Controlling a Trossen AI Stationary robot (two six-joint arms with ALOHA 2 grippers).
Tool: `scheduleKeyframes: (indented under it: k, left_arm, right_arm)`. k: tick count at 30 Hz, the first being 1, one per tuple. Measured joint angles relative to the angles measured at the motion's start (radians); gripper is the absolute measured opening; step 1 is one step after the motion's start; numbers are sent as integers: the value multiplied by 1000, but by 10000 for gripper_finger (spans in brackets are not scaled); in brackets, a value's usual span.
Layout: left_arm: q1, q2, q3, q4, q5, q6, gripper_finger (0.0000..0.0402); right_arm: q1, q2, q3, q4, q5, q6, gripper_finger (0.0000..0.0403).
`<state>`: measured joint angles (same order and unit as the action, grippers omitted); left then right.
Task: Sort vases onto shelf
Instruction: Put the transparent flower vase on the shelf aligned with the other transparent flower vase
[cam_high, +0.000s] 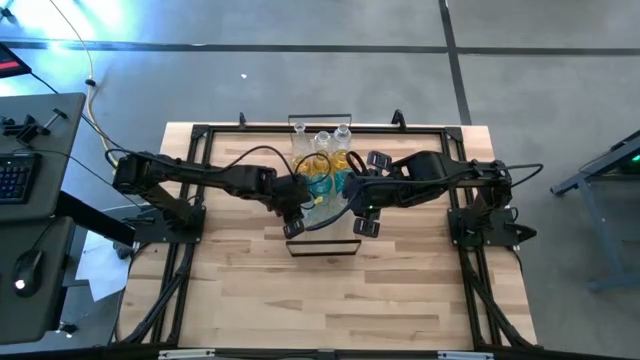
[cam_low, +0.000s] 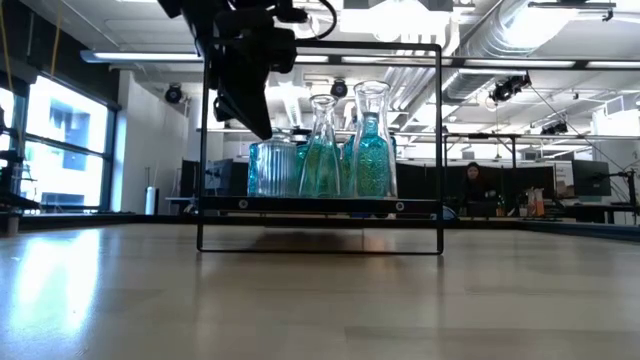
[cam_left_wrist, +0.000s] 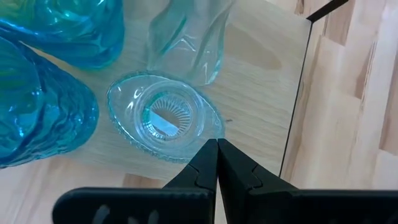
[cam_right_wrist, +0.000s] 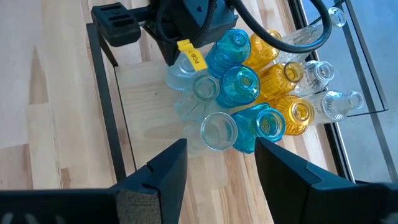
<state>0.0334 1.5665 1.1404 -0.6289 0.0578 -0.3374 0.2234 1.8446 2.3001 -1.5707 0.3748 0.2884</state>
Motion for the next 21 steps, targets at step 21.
scheduleKeyframes:
  k: [21]
  left_arm:
    - [-71, -133, 161, -86, -184, 8, 9]
  right_arm:
    - [11, -3, 0, 0, 88, 2, 170]
